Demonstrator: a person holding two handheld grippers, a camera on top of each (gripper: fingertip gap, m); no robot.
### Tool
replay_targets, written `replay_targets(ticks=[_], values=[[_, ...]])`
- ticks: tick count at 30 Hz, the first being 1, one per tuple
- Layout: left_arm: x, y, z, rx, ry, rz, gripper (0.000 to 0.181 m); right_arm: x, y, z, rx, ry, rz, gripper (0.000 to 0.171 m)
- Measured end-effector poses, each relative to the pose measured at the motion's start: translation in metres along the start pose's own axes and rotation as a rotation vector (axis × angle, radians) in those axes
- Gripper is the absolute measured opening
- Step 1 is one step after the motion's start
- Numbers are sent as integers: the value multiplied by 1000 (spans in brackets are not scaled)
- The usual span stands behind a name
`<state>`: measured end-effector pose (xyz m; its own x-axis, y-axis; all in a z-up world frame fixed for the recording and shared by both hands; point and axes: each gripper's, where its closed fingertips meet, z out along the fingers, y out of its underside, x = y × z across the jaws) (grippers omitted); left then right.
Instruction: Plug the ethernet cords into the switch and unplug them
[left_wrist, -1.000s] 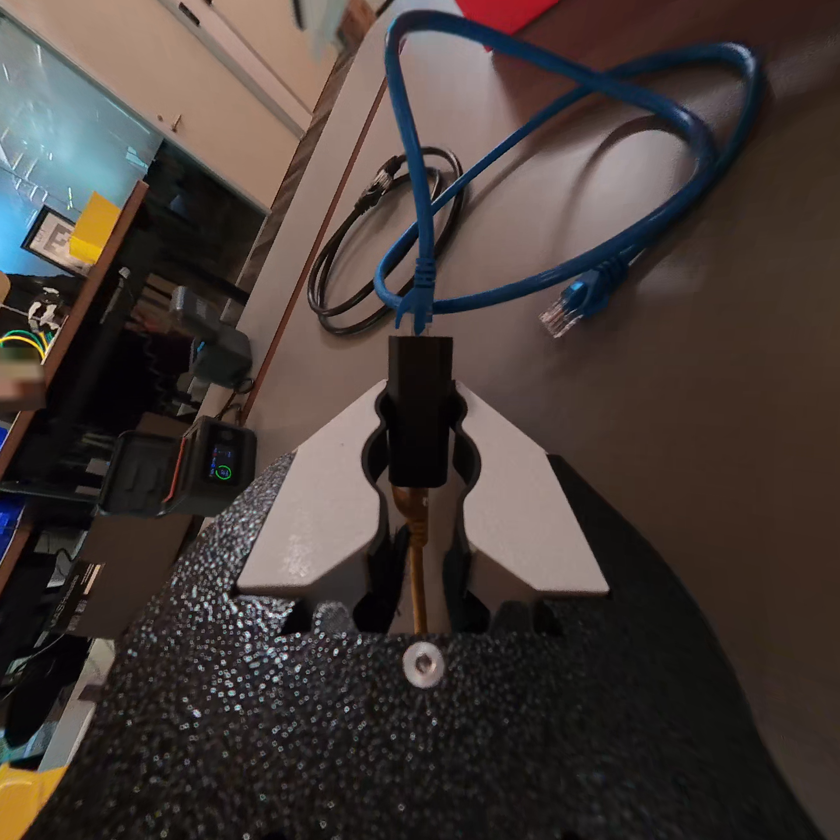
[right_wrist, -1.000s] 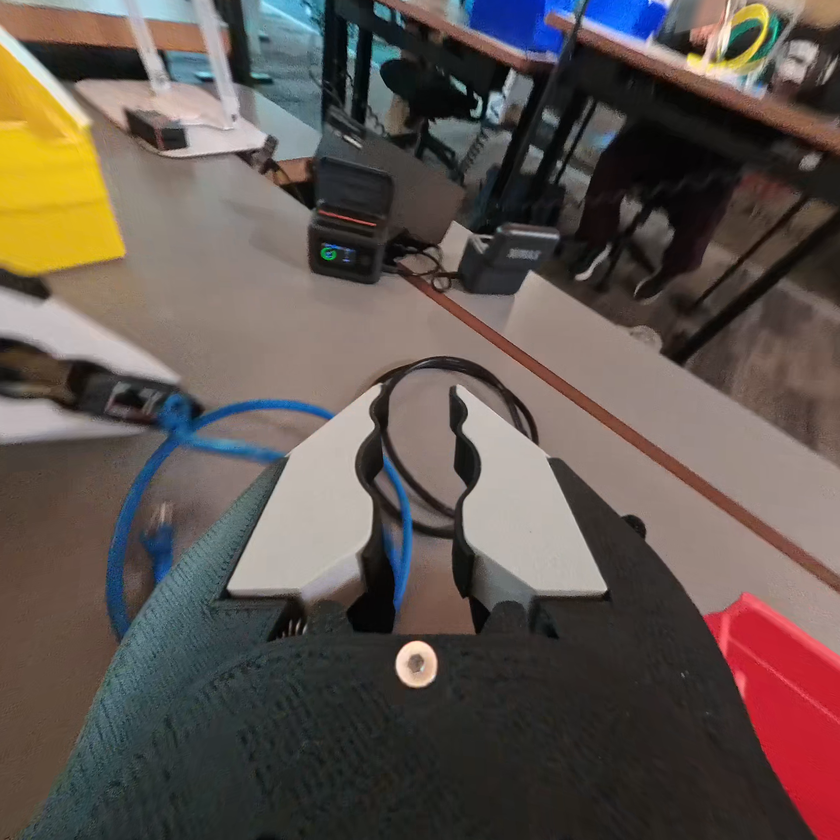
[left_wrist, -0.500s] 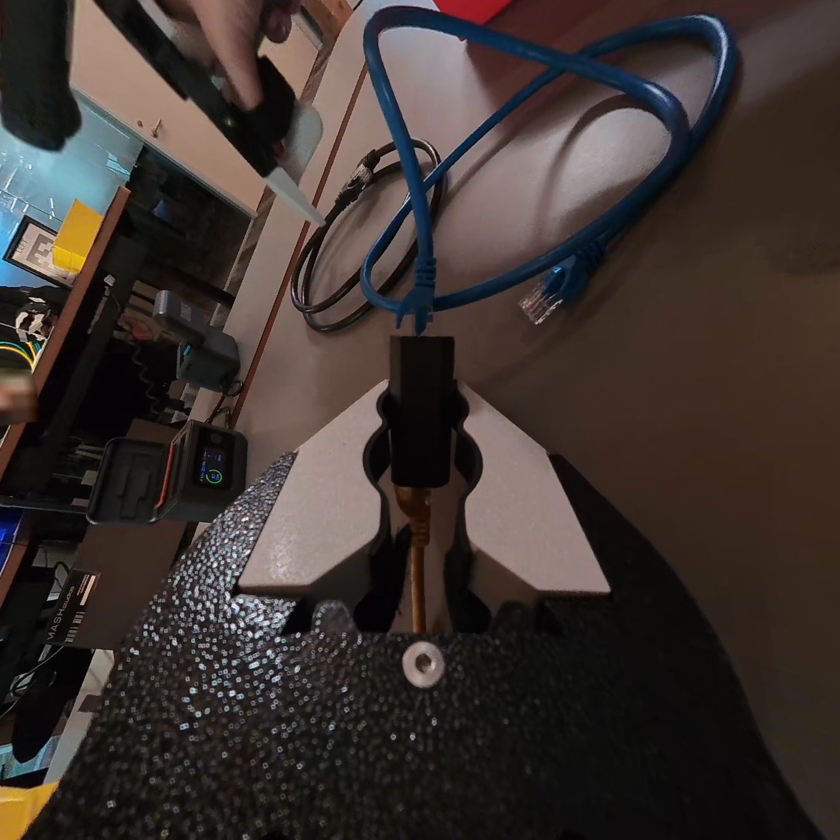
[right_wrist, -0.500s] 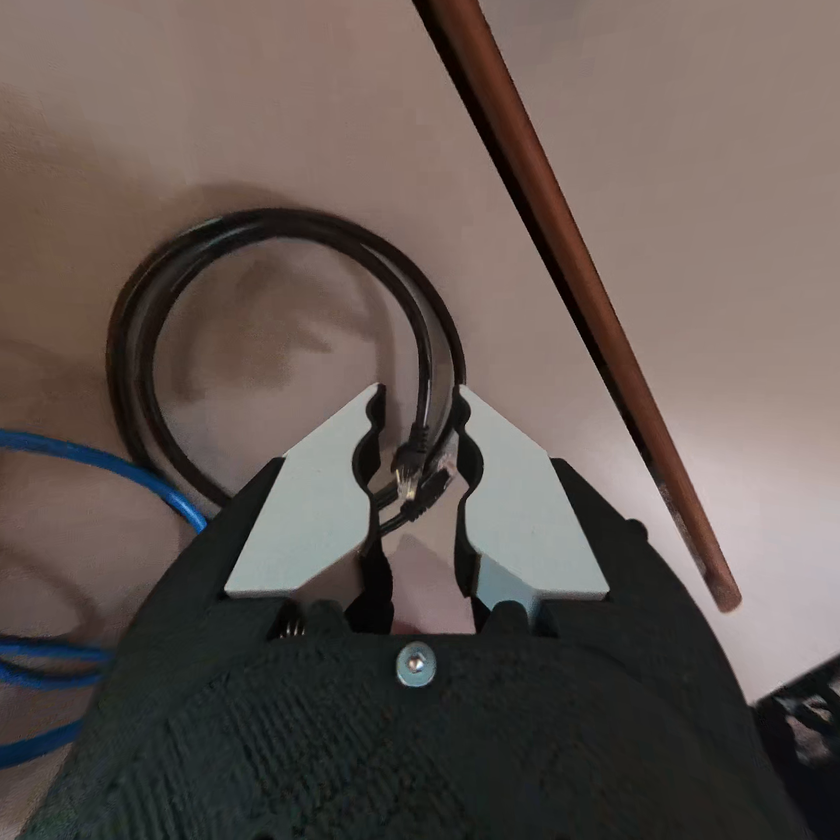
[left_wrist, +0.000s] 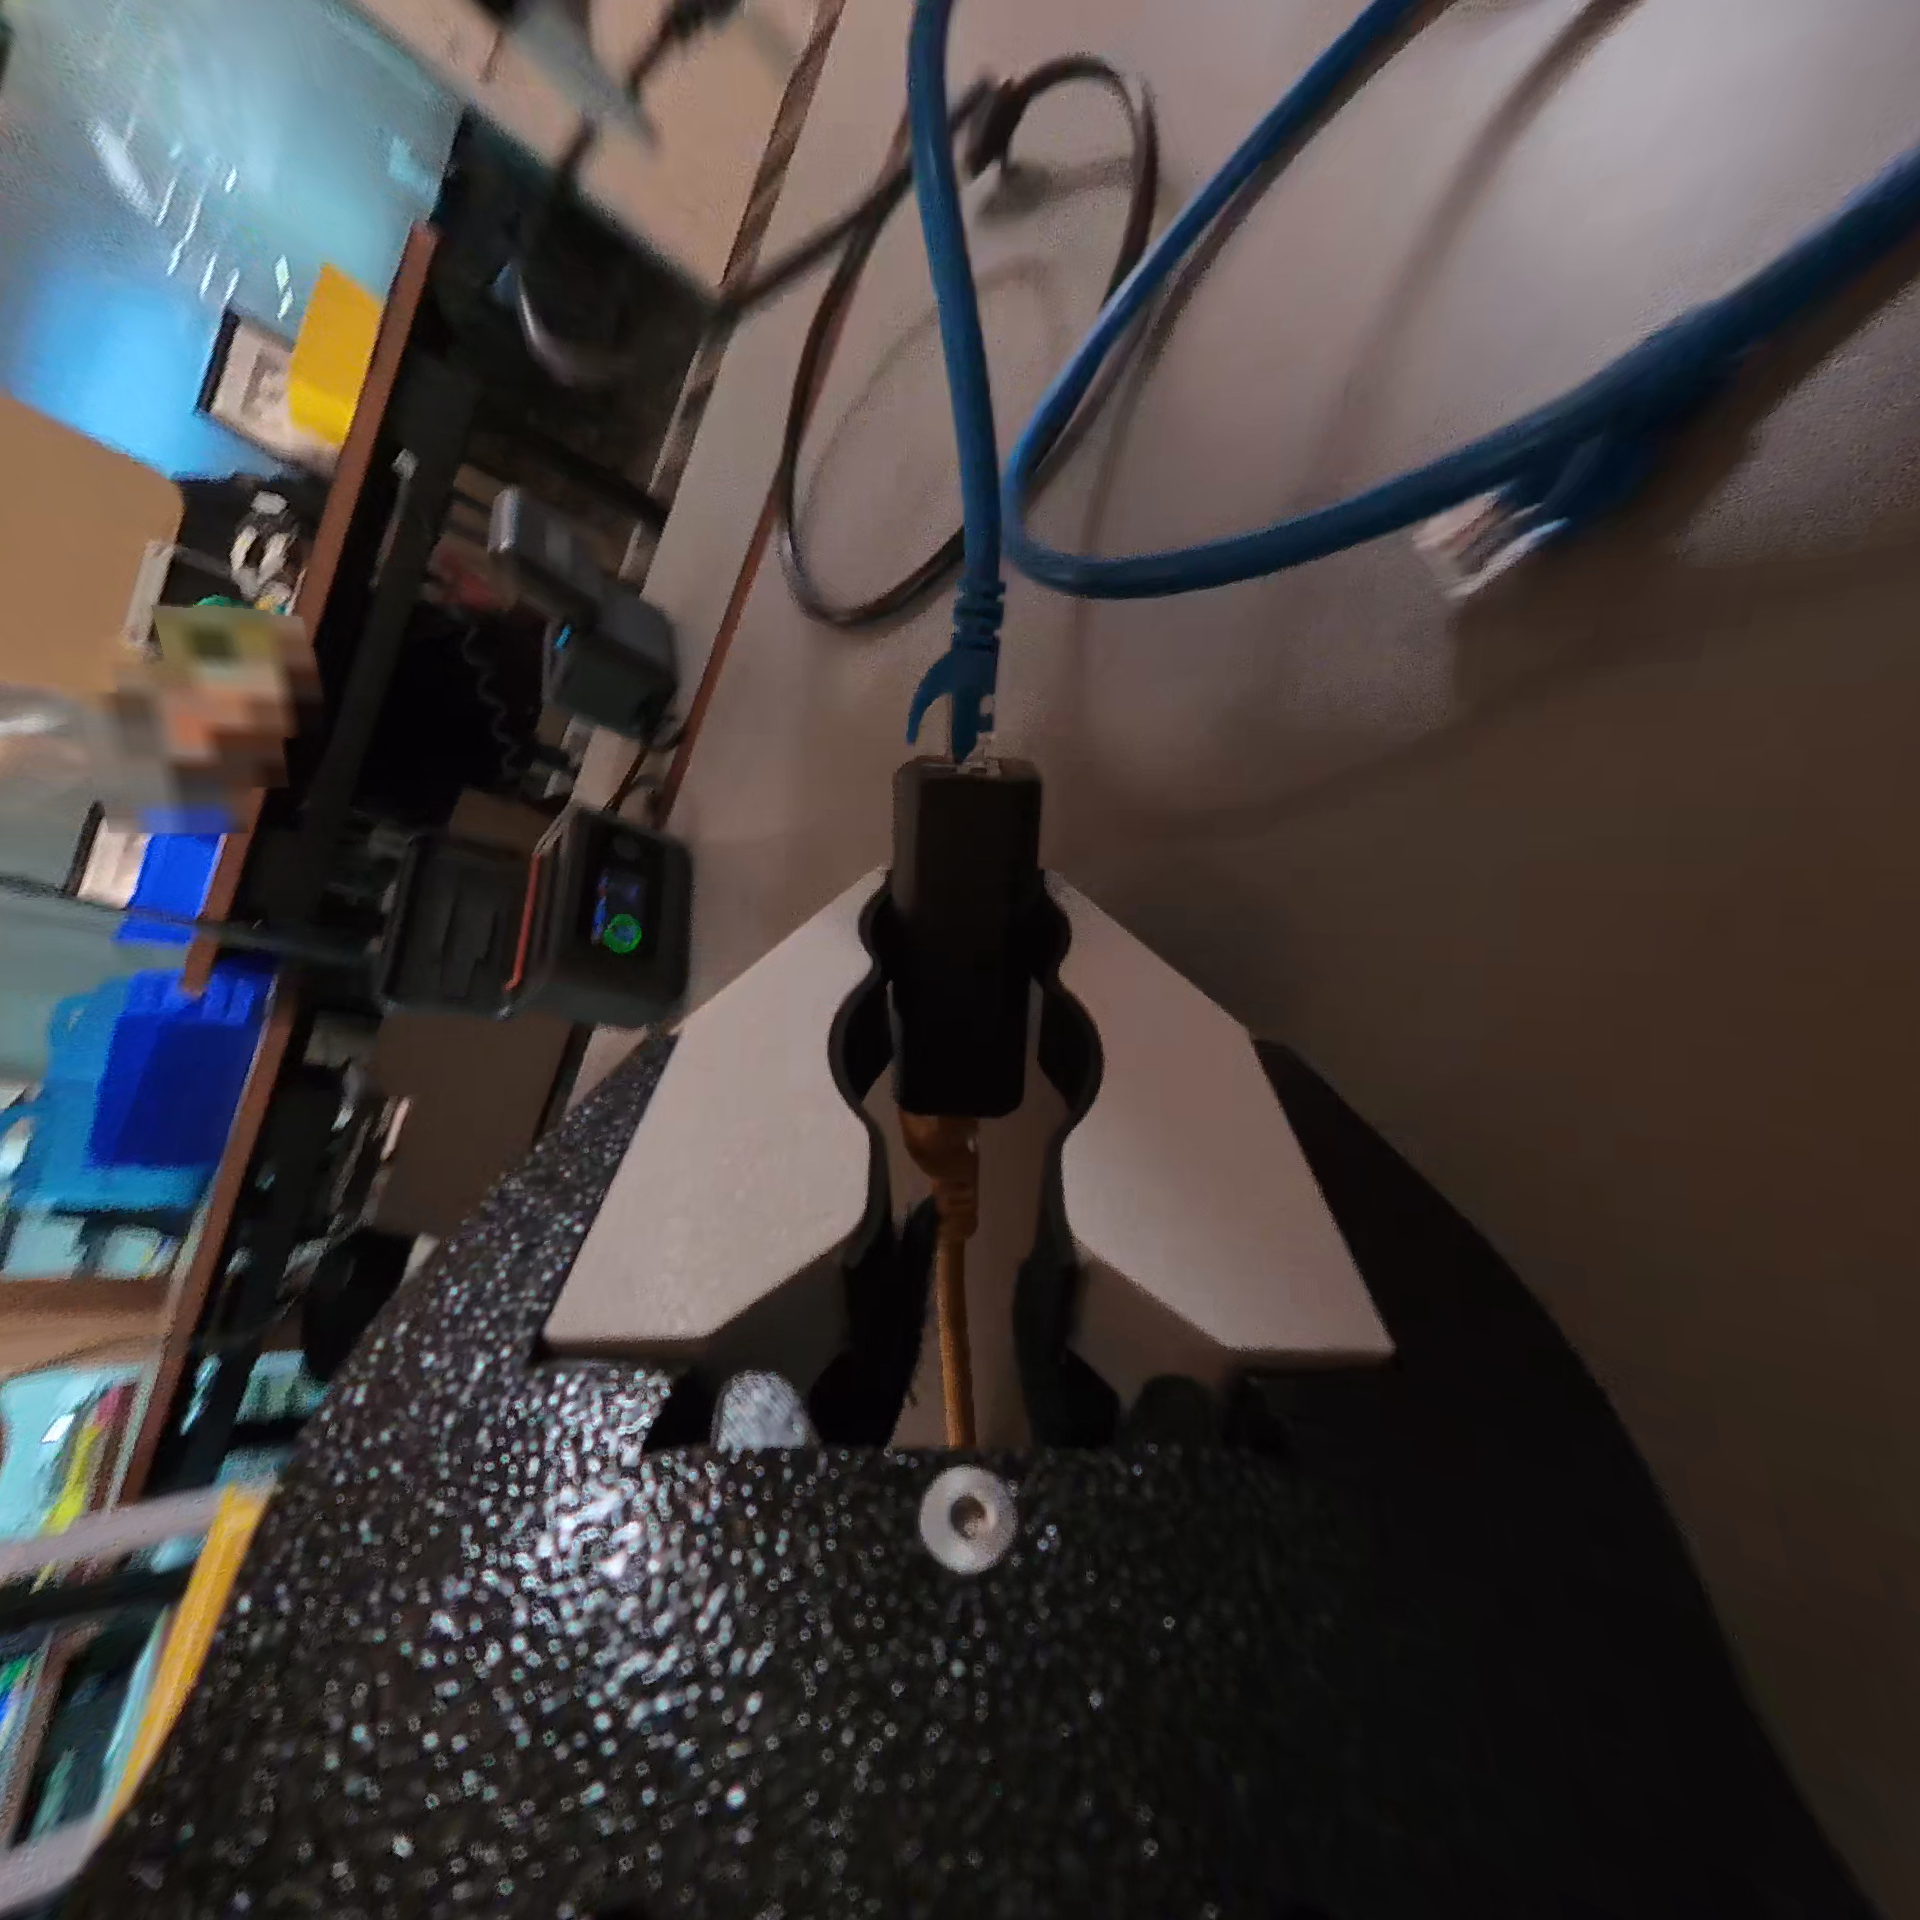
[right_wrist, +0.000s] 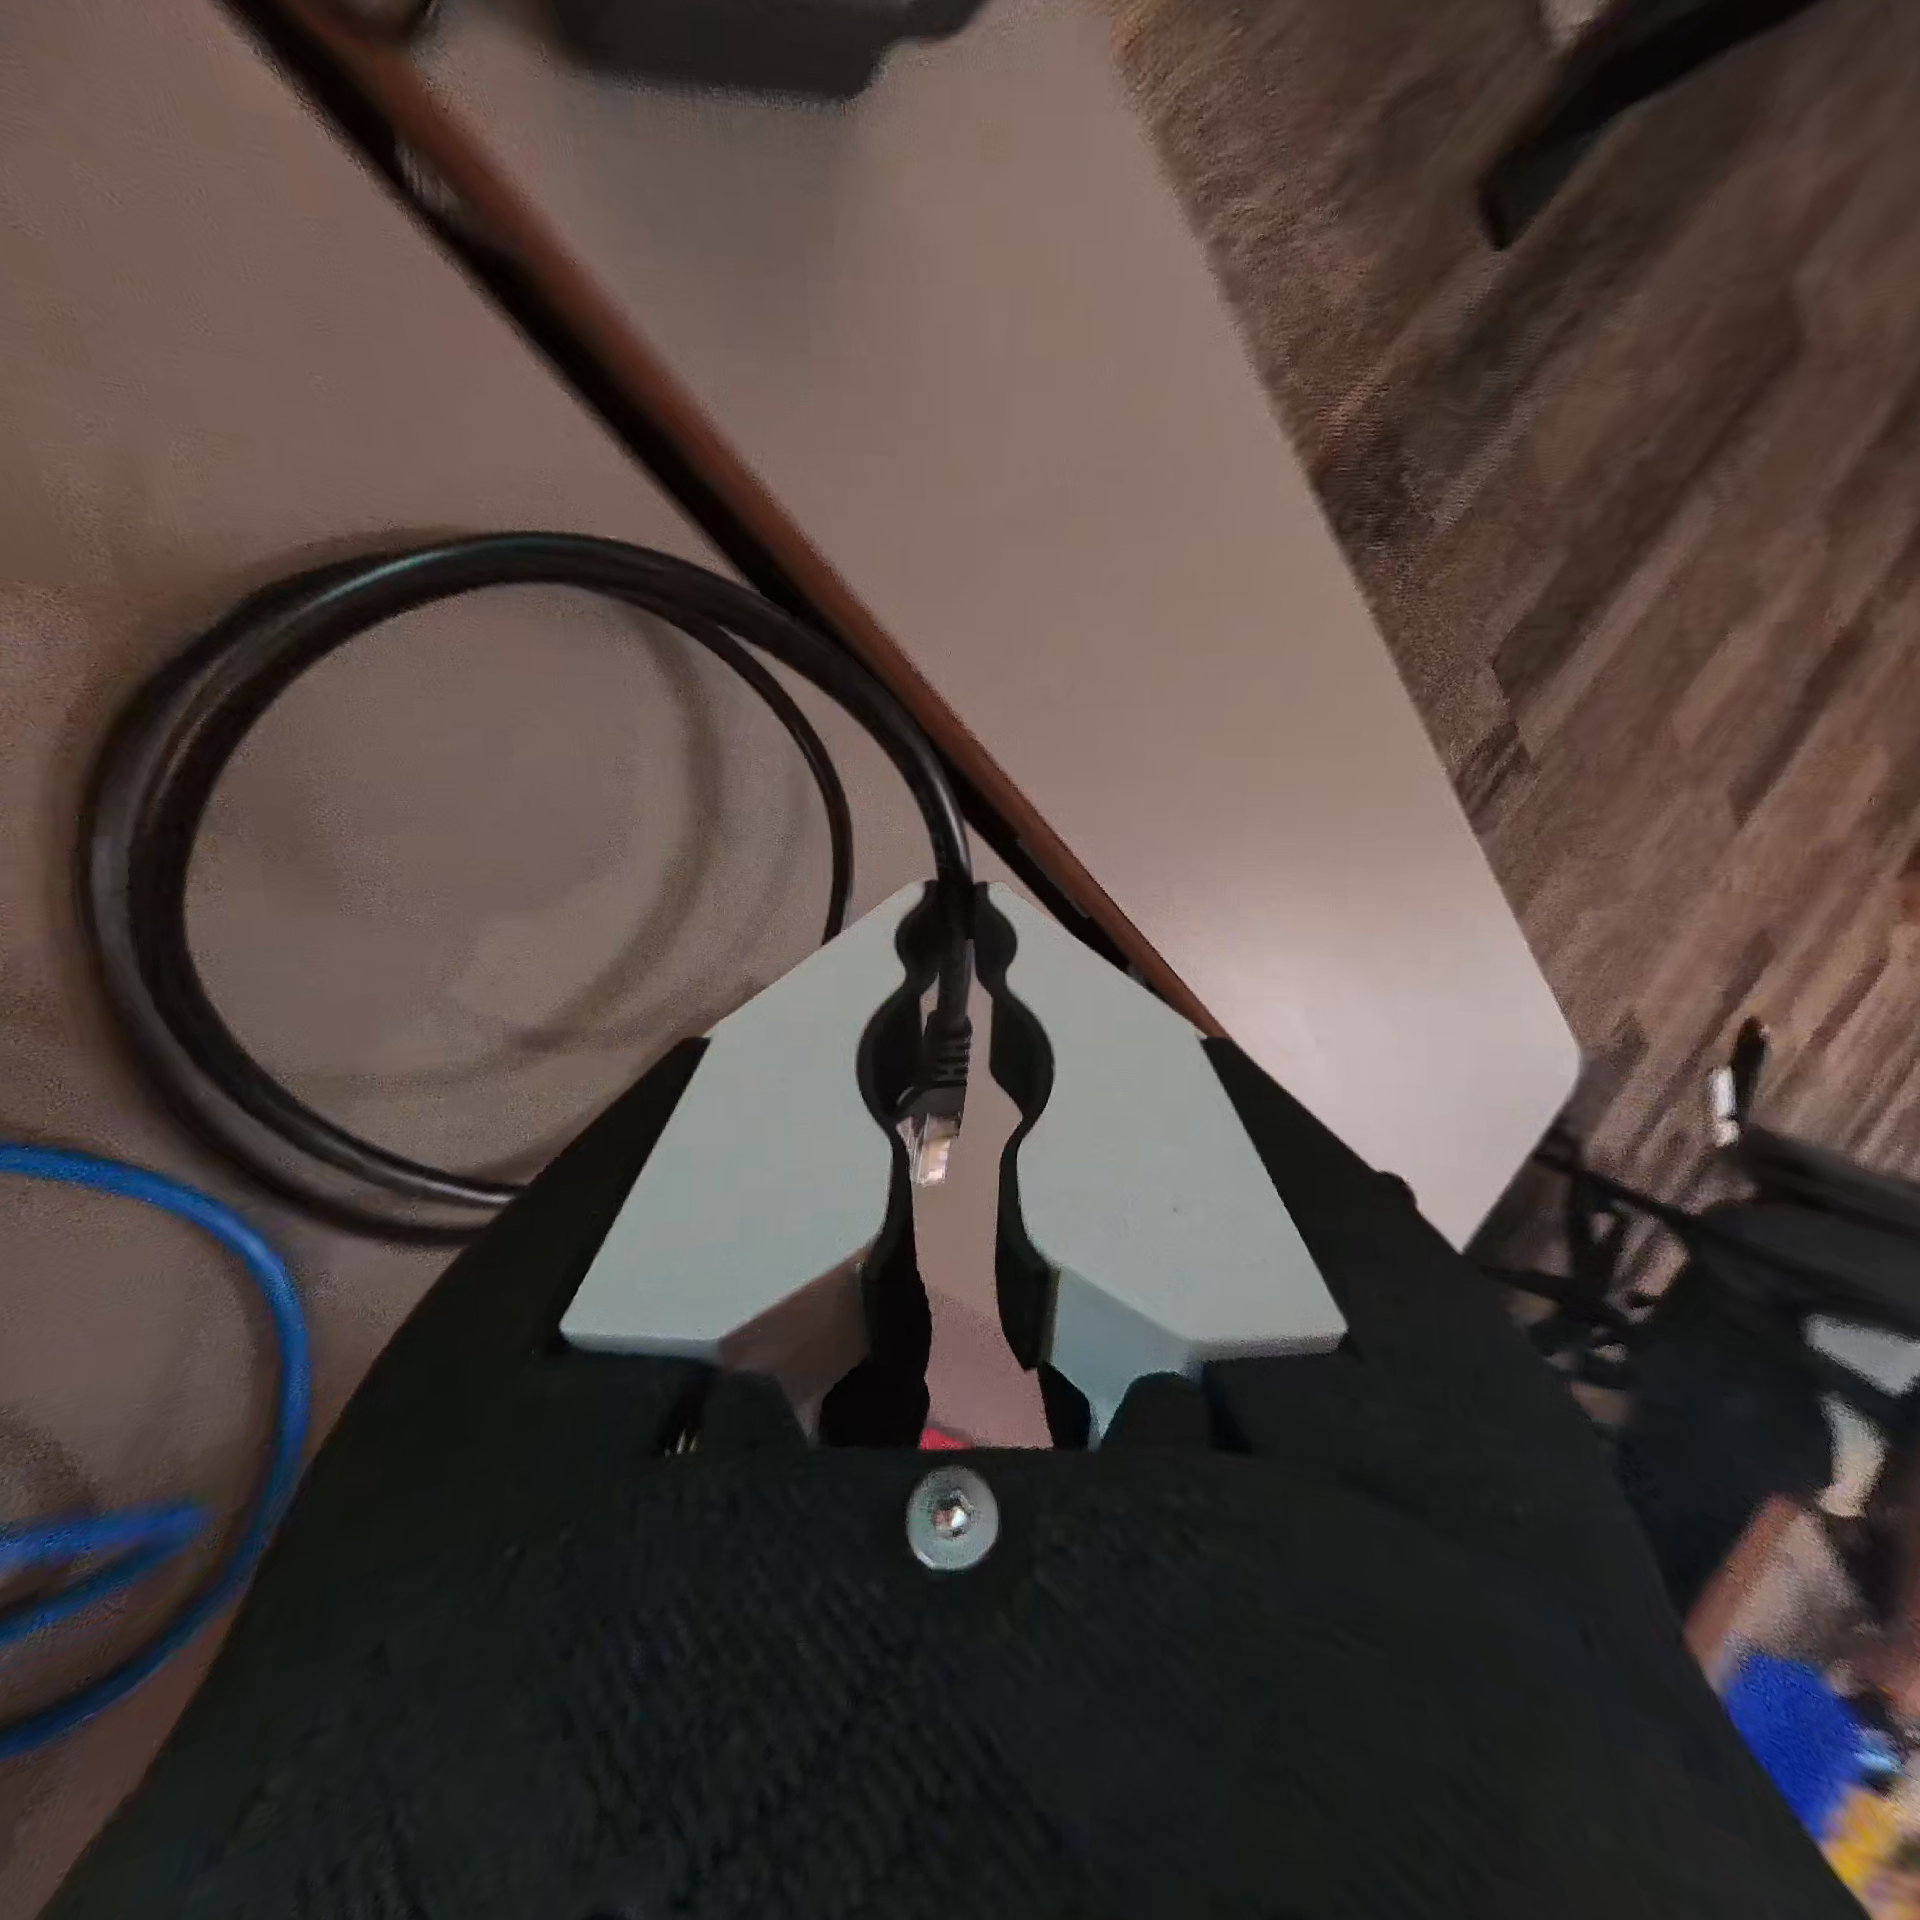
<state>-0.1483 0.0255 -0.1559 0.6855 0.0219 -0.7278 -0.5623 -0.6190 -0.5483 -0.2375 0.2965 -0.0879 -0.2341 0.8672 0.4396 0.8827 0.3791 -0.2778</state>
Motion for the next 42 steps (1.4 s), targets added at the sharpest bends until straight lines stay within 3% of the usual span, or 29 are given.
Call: replay_targets(ticks=[3,8,16,20,27,32,37,42], values=[[-19,21,1,-128,-98,-25,22,10,8,-40,73,-84,204,4],[-35,44,-4,-227,-156,-91,22,-62,34,-90,179,-434,385,4],[-32,49,-5,-235,-124,-108,22,-212,107,-96,239,-634,353,5],[-28,46,-5,-226,-110,-97,22,-253,111,-112,402,-865,437,5],[-19,36,-4,-170,-51,-102,22,-256,106,-121,806,-807,353,4],[-8,18,-6,-33,70,-200,22,-246,94,-144,1022,-769,297,4],[7,-8,-17,173,262,-315,22,-244,77,-164,1090,-724,168,4],[7,-19,-25,267,317,-346,21,-246,62,-163,1065,-740,159,4]])
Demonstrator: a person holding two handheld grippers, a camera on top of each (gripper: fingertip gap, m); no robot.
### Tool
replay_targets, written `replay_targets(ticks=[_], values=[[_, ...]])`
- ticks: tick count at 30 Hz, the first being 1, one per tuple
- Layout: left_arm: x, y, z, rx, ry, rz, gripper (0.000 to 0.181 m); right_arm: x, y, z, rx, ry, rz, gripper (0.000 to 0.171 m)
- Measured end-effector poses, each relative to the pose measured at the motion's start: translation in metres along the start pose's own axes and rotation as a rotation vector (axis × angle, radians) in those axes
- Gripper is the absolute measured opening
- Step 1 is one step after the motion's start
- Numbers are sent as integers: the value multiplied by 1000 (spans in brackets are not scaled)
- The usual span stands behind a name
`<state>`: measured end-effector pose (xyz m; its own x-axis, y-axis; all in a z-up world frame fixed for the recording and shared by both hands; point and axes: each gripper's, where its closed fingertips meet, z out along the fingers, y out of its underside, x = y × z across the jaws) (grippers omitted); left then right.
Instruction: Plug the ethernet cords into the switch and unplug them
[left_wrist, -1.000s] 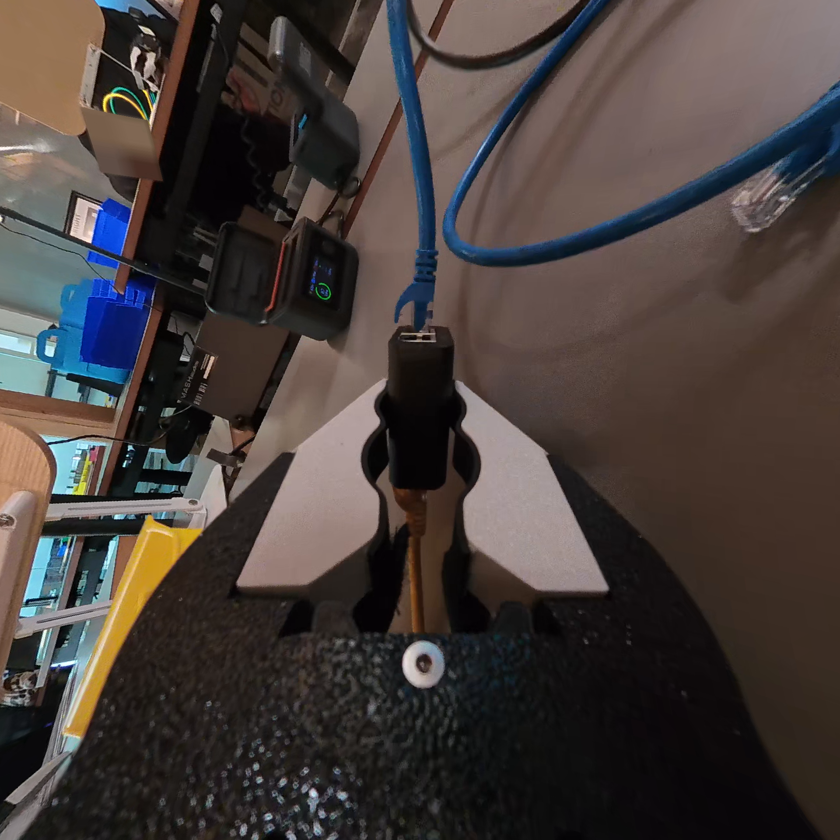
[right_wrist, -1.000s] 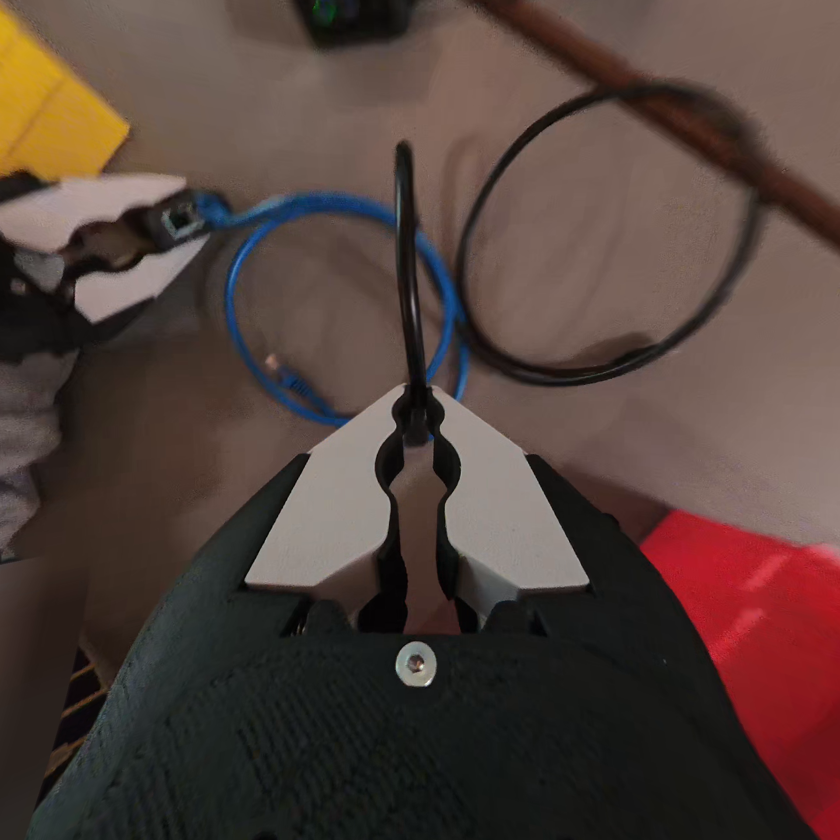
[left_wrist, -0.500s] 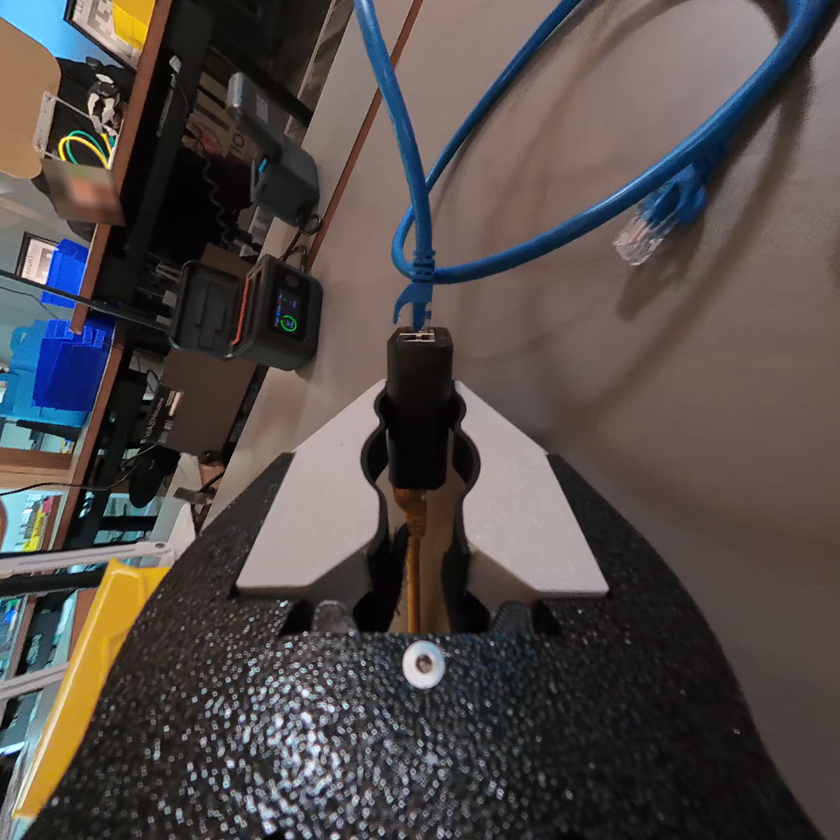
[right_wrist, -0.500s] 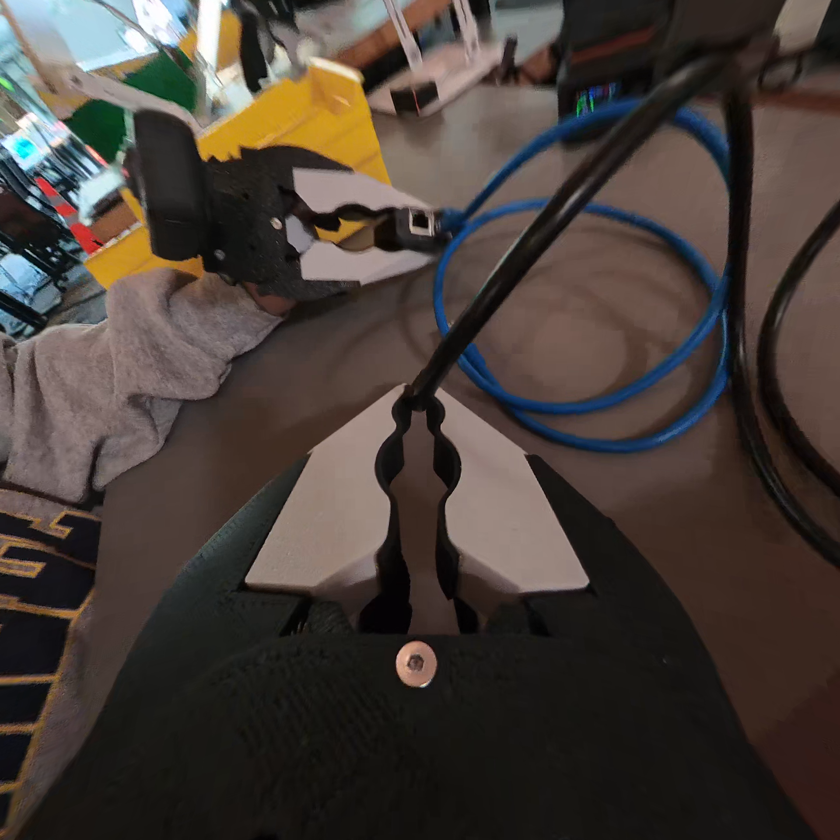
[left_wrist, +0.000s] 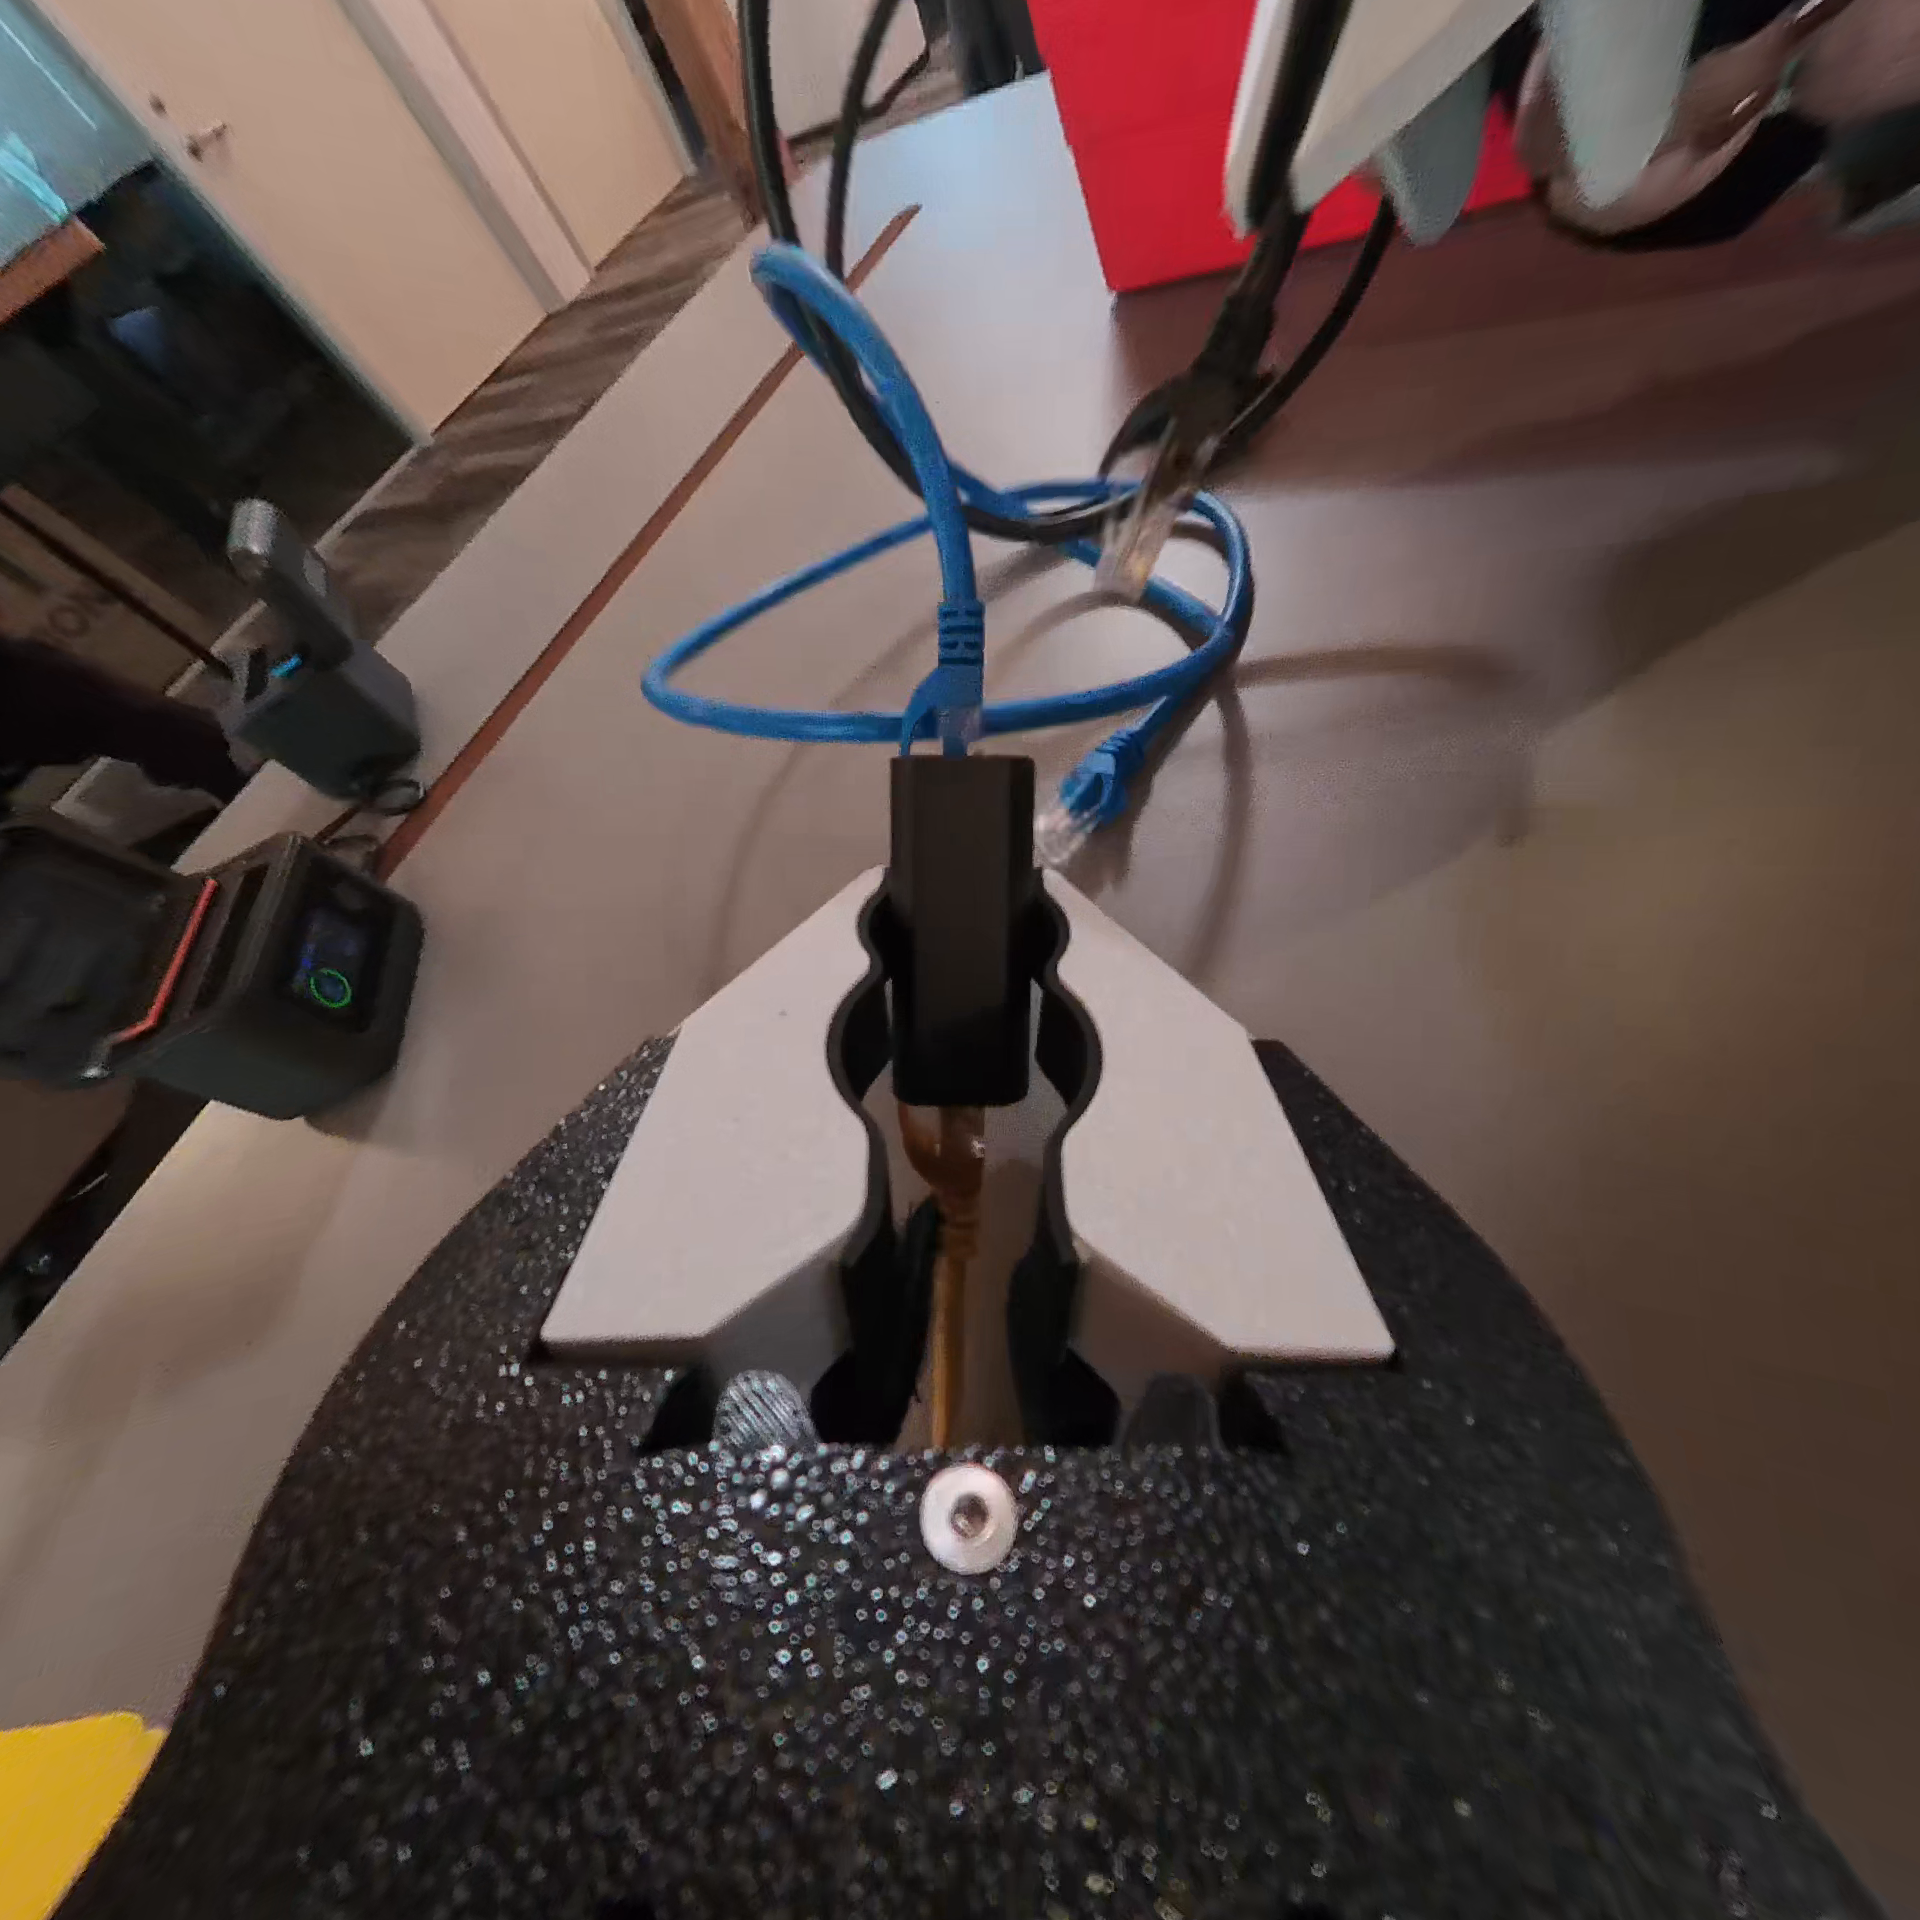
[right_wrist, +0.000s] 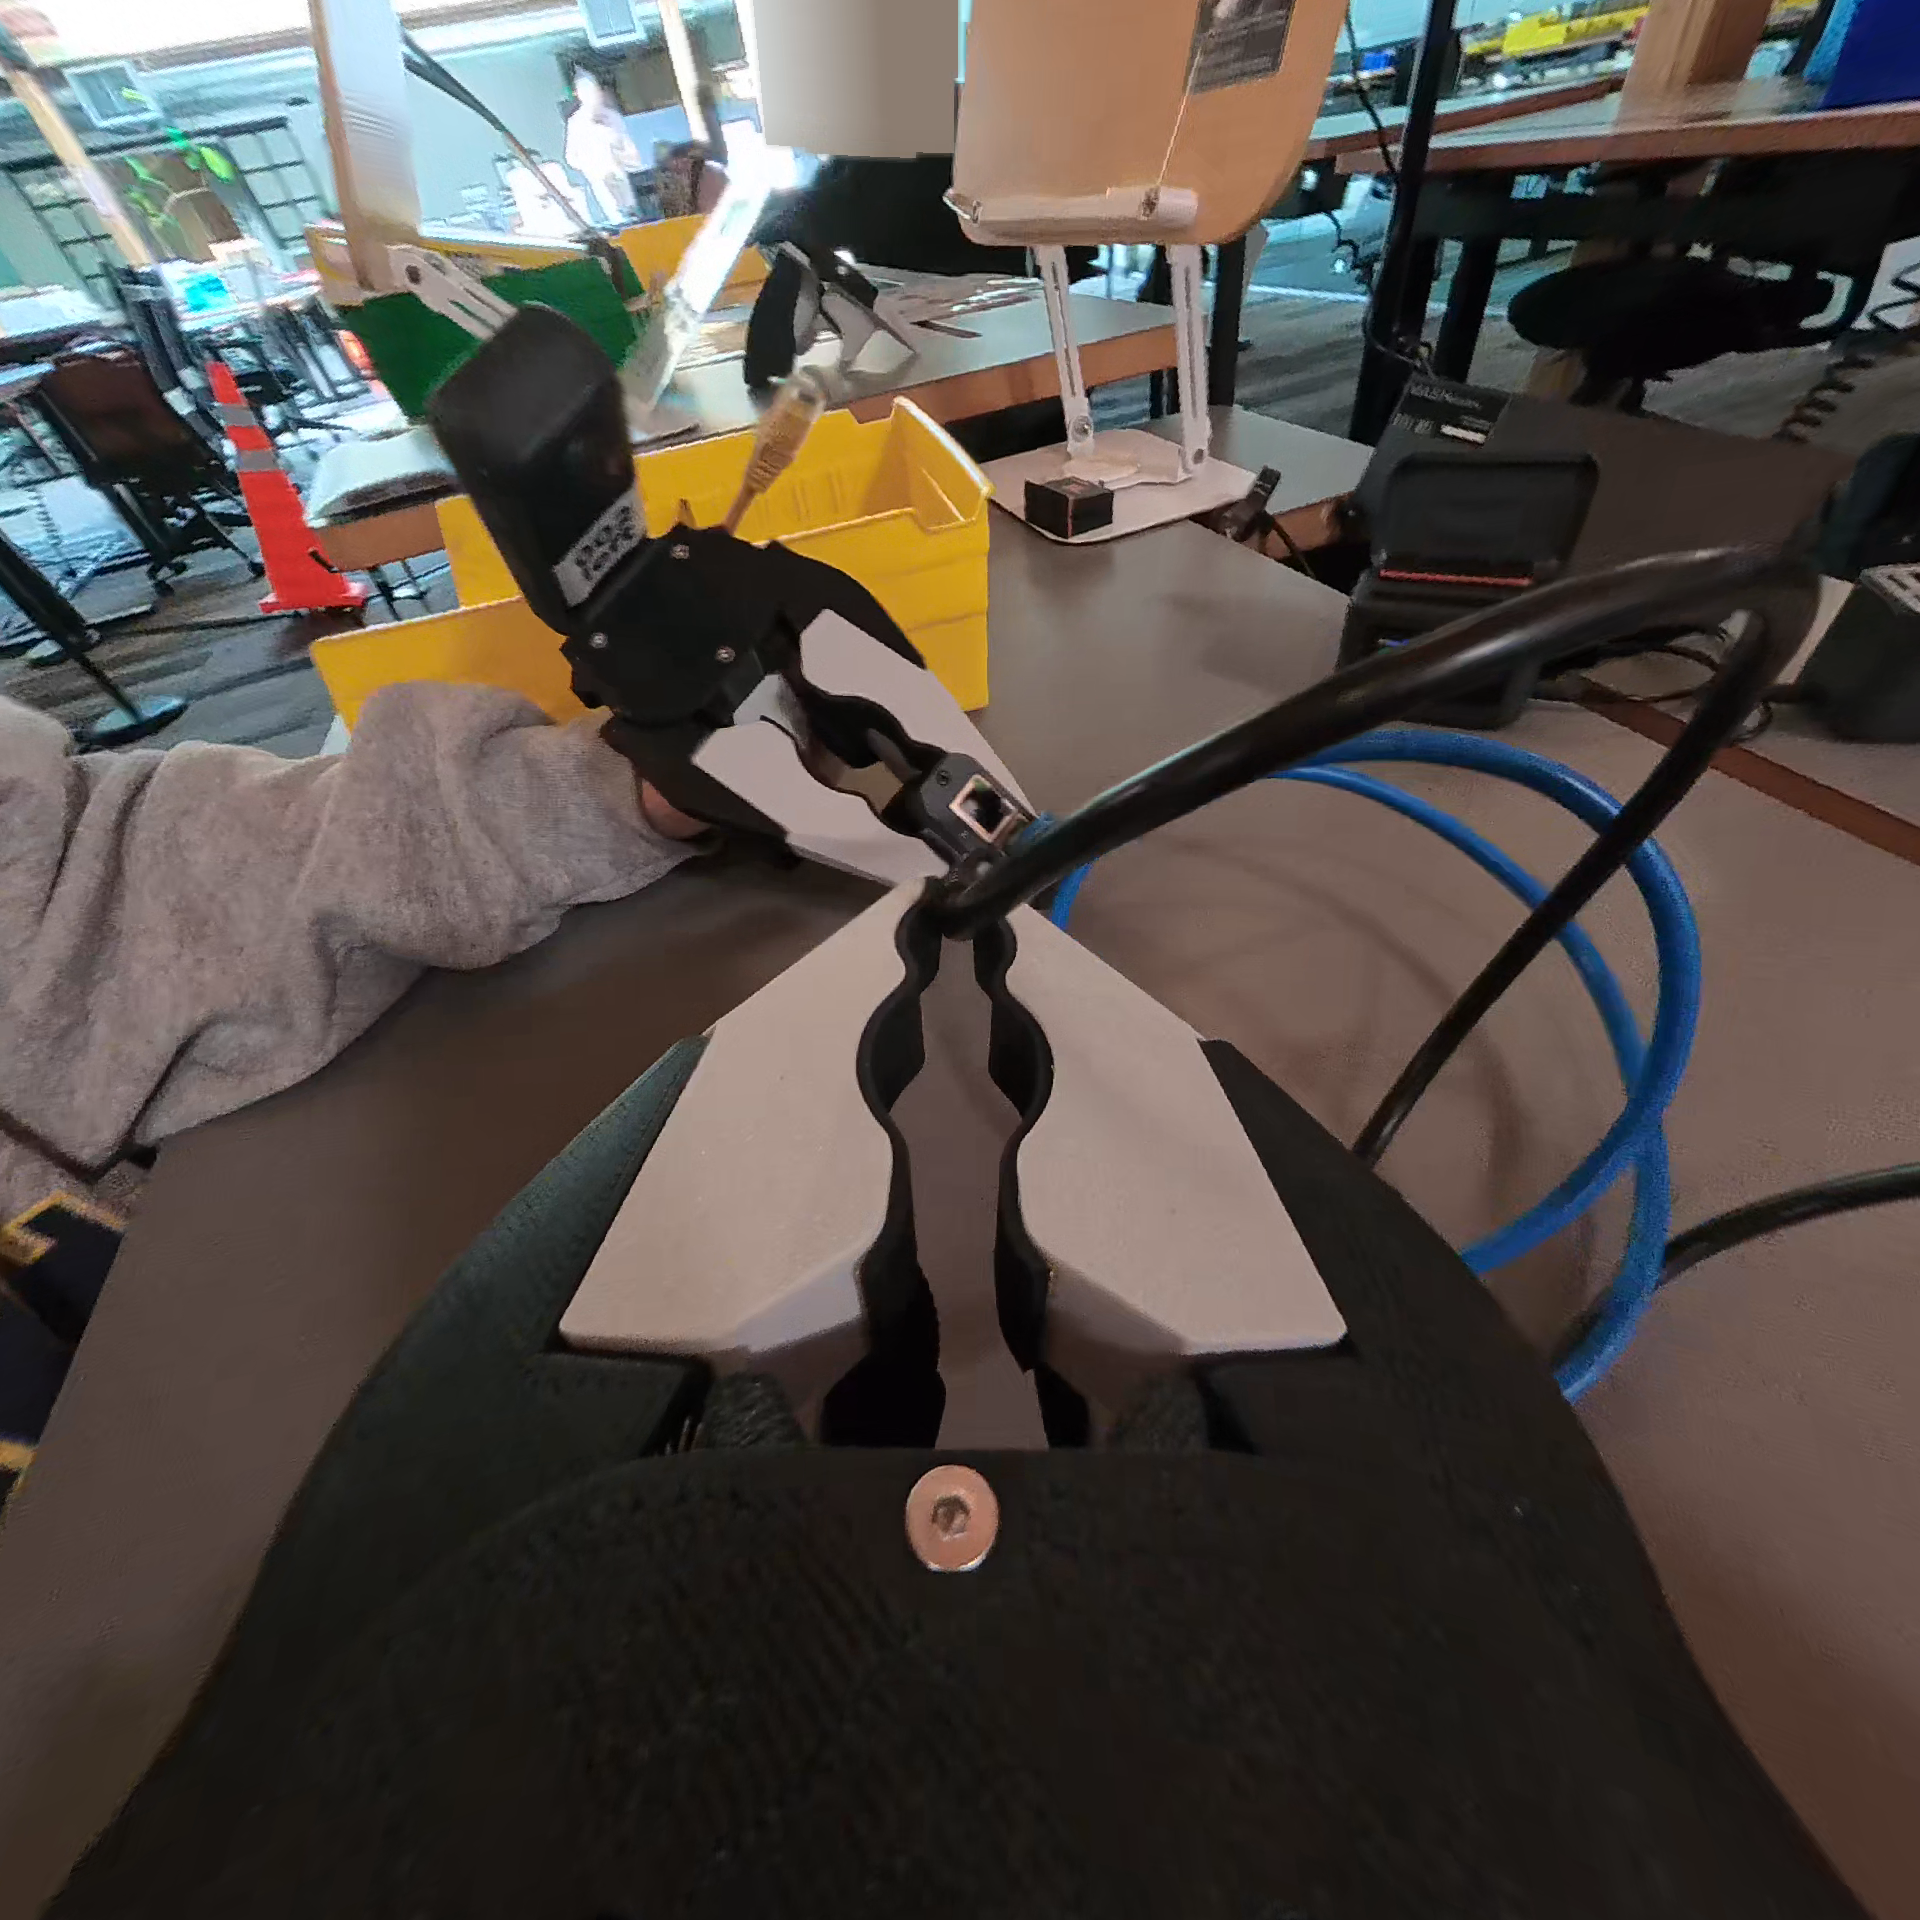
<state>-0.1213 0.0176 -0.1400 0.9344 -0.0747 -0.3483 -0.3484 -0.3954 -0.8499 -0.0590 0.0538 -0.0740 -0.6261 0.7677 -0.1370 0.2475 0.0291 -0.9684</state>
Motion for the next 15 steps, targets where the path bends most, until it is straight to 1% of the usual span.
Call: replay_targets(ticks=[2,4,7,12,15], values=[[4,-3,0,10,17,14,21,3,0,5,-8,37,31,4],[10,0,2,-14,34,57,22,0,-2,9,-8,25,86,4],[14,3,6,-43,18,149,22,-2,2,11,-48,22,160,4],[18,3,7,-63,-21,287,22,-4,10,13,-89,24,163,4],[26,0,9,-51,11,303,22,-7,10,14,-77,-1,142,4]])
